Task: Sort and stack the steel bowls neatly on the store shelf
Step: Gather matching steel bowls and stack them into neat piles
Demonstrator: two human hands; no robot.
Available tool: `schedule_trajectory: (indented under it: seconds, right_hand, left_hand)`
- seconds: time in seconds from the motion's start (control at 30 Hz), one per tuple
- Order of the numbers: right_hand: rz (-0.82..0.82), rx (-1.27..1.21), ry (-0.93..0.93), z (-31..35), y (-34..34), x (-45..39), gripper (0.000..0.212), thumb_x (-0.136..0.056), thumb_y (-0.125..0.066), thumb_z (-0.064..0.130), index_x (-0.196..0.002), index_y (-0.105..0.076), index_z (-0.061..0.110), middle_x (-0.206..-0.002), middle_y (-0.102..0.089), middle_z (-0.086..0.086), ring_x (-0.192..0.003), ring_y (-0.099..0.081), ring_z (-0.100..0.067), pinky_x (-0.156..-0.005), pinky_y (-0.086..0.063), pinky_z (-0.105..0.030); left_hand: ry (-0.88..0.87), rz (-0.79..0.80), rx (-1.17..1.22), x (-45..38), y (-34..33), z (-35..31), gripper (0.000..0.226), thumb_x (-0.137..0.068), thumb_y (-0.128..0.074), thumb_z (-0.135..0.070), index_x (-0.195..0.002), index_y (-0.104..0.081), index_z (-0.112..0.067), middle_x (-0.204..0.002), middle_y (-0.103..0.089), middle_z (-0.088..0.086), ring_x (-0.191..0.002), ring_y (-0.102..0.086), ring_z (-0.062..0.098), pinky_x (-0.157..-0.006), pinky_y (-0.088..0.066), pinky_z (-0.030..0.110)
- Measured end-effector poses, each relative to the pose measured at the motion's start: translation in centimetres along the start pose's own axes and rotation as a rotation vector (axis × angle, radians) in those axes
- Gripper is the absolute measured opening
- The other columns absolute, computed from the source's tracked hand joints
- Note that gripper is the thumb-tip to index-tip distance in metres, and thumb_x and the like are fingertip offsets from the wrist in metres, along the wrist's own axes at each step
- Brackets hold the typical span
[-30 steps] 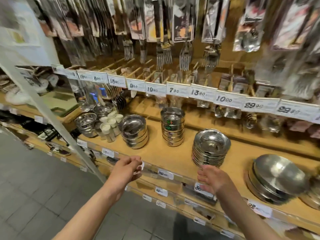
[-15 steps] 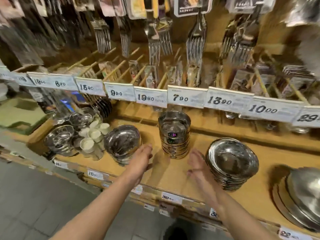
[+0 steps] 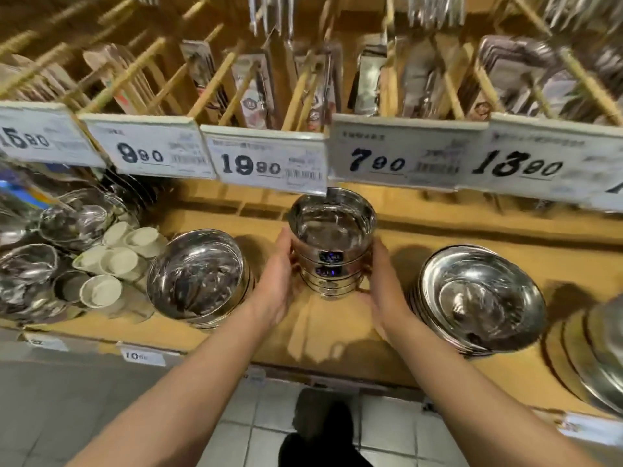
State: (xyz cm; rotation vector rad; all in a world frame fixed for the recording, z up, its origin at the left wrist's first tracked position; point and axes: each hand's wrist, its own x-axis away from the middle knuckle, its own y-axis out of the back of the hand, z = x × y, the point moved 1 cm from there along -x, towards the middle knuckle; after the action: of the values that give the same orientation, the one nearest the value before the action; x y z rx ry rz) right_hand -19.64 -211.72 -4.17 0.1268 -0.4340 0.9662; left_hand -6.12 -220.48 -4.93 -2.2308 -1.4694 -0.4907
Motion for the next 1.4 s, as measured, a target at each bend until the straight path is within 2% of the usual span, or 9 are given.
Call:
schedule_trajectory:
  seconds: [0.23, 0.3, 0.4, 0.53, 0.67, 0.9, 1.03, 1.13, 1.4]
  right_hand:
    - [0.003, -0.007, -0.088, -1.5, 0.4, 3.8, 0.04, -0.104, -0.029, 0.057, -0.094, -0.067, 0.051, -0.084, -0.07, 0.036, -0.099, -0.062, 0.007, -0.075, -0.042, -0.023]
    - [0.027, 0.018, -0.113, -2.0, 0.5, 4.9, 0.042, -0.102, -0.028, 0.061, -0.089, -0.068, 0.057, -0.085, -0.069, 0.038, -0.094, -0.061, 0.012, -0.073, -0.039, -0.019]
    - [0.055, 0.063, -0.129, -2.0, 0.7, 5.9, 0.041, -0.103, -0.028, 0.06, -0.091, -0.067, 0.06, -0.103, -0.069, 0.029, -0.103, -0.06, 0.008, -0.076, -0.042, -0.021]
    - [0.023, 0.055, -0.131, -0.6, 1.4, 6.1, 0.035, -0.105, -0.031, 0.055, -0.108, -0.066, 0.05, -0.122, -0.067, 0.013, -0.12, -0.057, -0.01, -0.093, -0.046, -0.036]
    - [0.041, -0.004, -0.165, 0.5, 1.0, 6.5, 0.043, -0.101, -0.031, 0.063, -0.12, -0.062, 0.04, -0.119, -0.064, 0.009, -0.112, -0.058, -0.011, -0.083, -0.05, -0.037]
    - [0.048, -0.026, -0.114, 1.0, 0.0, 6.9, 0.028, -0.1, -0.036, 0.064, -0.103, -0.061, 0.054, -0.113, -0.062, 0.023, -0.112, -0.054, -0.004, -0.091, -0.049, -0.044]
    - [0.054, -0.027, -0.111, 0.5, 0.1, 7.0, 0.031, -0.1, -0.036, 0.064, -0.108, -0.063, 0.05, -0.114, -0.066, 0.02, -0.114, -0.056, -0.005, -0.088, -0.049, -0.038]
    - [0.055, -0.01, -0.106, 0.4, 0.2, 7.1, 0.031, -0.101, -0.035, 0.062, -0.099, -0.065, 0.055, -0.106, -0.07, 0.022, -0.11, -0.059, -0.004, -0.081, -0.048, -0.034]
    - [0.03, 0.013, -0.125, 1.0, 0.6, 6.9, 0.03, -0.101, -0.035, 0.058, -0.107, -0.063, 0.047, -0.107, -0.064, 0.022, -0.102, -0.055, 0.002, -0.088, -0.051, -0.038]
  left_hand:
    - [-0.013, 0.144, -0.009, 3.0, 1.8, 2.9, 0.052, -0.1, -0.037, -0.07, -0.109, -0.069, -0.03, -0.094, -0.073, -0.011, -0.077, -0.068, -0.001, -0.069, -0.061, 0.025]
    - [-0.037, 0.187, -0.004, 4.3, 2.4, 3.4, 0.056, -0.102, -0.035, -0.067, -0.131, -0.057, -0.025, -0.115, -0.071, 0.001, -0.107, -0.07, 0.011, -0.091, -0.054, 0.051]
    - [-0.049, 0.221, -0.031, 5.7, 3.3, 3.7, 0.056, -0.105, -0.032, -0.062, -0.149, -0.044, -0.03, -0.15, -0.042, 0.024, -0.141, -0.032, 0.038, -0.11, -0.028, 0.062]
    - [-0.006, 0.175, -0.047, 6.3, 3.5, 1.4, 0.057, -0.098, -0.03, -0.072, -0.107, -0.076, -0.041, -0.104, -0.078, -0.004, -0.1, -0.072, 0.006, -0.073, -0.062, 0.024]
    - [0.14, 0.142, -0.097, 6.2, 2.3, -1.1, 0.077, -0.089, -0.023, -0.085, -0.129, -0.061, -0.032, -0.119, -0.067, 0.007, -0.106, -0.064, 0.023, -0.071, -0.063, 0.038]
    - [0.111, 0.127, -0.167, 6.3, 1.6, -1.9, 0.059, -0.094, -0.024, -0.079, -0.091, -0.07, -0.043, -0.073, -0.078, -0.009, -0.081, -0.077, 0.02, -0.068, -0.058, 0.038]
    - [0.103, 0.118, -0.143, 6.5, 1.4, -1.7, 0.062, -0.093, -0.026, -0.08, -0.094, -0.074, -0.04, -0.098, -0.077, 0.002, -0.103, -0.065, 0.025, -0.071, -0.053, 0.038]
    - [0.104, 0.106, -0.137, 6.7, 1.3, -1.6, 0.066, -0.092, -0.026, -0.081, -0.082, -0.079, -0.042, -0.089, -0.08, 0.001, -0.089, -0.061, 0.02, -0.067, -0.045, 0.032]
    - [0.112, 0.056, -0.106, 7.2, 1.3, -2.1, 0.056, -0.096, -0.03, -0.076, -0.112, -0.068, -0.038, -0.122, -0.069, 0.004, -0.112, -0.06, 0.022, -0.081, -0.052, 0.041]
